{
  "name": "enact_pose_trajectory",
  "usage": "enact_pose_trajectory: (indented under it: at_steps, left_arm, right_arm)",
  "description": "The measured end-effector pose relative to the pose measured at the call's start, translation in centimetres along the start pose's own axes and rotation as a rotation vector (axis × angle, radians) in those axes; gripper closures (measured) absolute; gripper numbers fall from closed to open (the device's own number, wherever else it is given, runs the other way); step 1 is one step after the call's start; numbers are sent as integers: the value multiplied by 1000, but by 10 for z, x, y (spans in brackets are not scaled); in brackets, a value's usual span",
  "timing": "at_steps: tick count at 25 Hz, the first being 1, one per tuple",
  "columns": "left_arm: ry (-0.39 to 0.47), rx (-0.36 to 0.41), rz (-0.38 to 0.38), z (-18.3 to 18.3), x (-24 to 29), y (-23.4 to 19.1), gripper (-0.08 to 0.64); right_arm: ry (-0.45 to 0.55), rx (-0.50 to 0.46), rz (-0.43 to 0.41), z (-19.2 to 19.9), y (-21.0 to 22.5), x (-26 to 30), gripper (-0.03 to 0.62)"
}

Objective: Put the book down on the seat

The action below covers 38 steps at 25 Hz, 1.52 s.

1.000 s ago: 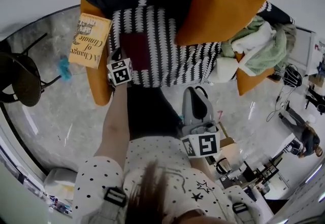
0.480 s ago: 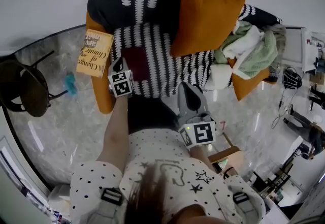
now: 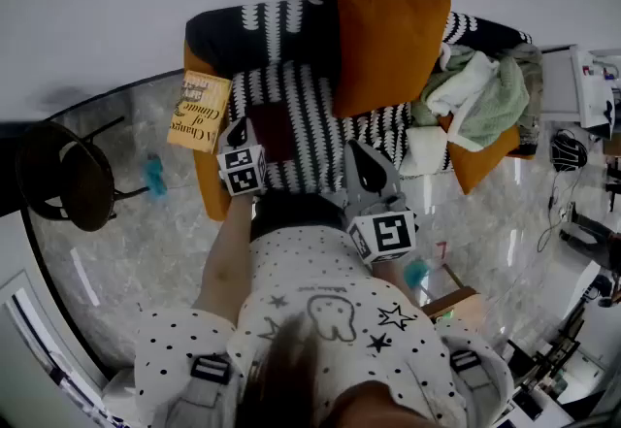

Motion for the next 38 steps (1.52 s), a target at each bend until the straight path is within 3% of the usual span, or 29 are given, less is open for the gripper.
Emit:
enact_pose_trajectory:
  at_steps: [11, 18, 29, 38]
  left_arm:
    - [94, 6, -12, -29, -36, -4, 568]
    - [203, 54, -3, -60, -65, -5, 568]
    - [349, -27, -38, -95, -119, -3, 566]
    - [445, -14, -66, -111, -168, 2, 566]
  right_arm:
    - [43, -41, -31, -13, -16, -7, 592]
    - [42, -58, -69, -19, -21, 3, 592]
    - [27, -74, -137, -23, -23, 16, 592]
    - [1, -100, -199, -22, -22, 20, 592]
Point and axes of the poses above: the fingertips, and each gripper's own axes: x forward along the fingers, y to its right, z out of its underside, the point moved 9 cm from there along -x, backward along the fingers, and after that the axes turned 13 degrees about x, right-handed, at the moved point
